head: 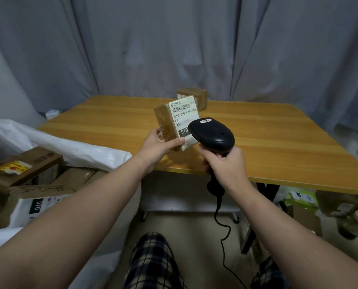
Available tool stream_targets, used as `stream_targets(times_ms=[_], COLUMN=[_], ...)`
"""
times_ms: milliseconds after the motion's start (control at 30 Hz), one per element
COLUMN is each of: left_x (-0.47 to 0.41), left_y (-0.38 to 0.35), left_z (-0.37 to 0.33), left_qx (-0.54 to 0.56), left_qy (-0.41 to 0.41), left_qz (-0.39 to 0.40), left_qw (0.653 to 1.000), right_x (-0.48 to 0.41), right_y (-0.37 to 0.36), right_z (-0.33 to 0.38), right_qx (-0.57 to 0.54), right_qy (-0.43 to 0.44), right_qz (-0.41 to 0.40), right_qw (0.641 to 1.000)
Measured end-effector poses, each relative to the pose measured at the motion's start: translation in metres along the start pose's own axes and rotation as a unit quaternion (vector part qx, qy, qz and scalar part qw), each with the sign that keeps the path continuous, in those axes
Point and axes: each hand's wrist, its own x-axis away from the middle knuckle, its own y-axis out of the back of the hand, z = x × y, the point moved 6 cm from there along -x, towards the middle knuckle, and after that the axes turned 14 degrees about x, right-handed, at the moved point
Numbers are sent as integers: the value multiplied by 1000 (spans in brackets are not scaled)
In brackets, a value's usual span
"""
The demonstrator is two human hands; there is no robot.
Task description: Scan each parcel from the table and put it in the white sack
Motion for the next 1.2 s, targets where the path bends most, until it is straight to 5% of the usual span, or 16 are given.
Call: stream_targets(times_ms=[133, 333, 467, 633, 833, 933, 1067, 1200], left_x=[24, 77, 99, 121, 122, 120, 115, 99], left_y=[66, 189, 245, 269, 264, 252, 240, 222], left_z=[-22, -68, -56, -42, -56, -56, -61, -58], left_qx=[-9, -214, -346, -539, -736, -749, -768, -687], left_qy=[-36, -108, 13, 191, 286, 336, 273, 145], left_qz=[-67, -161, -94, -18, 7, 21, 22, 11], left_qw=[997, 958, 933, 820, 614, 571, 580, 712], right_x=[-6, 12, 28, 46, 55, 52, 47, 38], right_y=[-58, -157, -199, -212, -203, -195, -187, -186], right_z=[13, 23, 31, 14, 9, 5, 4, 15], right_qx=[-22, 20, 18, 85, 147, 152, 144, 140], right_qy=[6, 17, 20, 24, 35, 27, 27, 13], right_qz=[65, 187, 259, 313, 300, 301, 293, 261], right_qw=[998, 982, 965, 946, 942, 941, 945, 955])
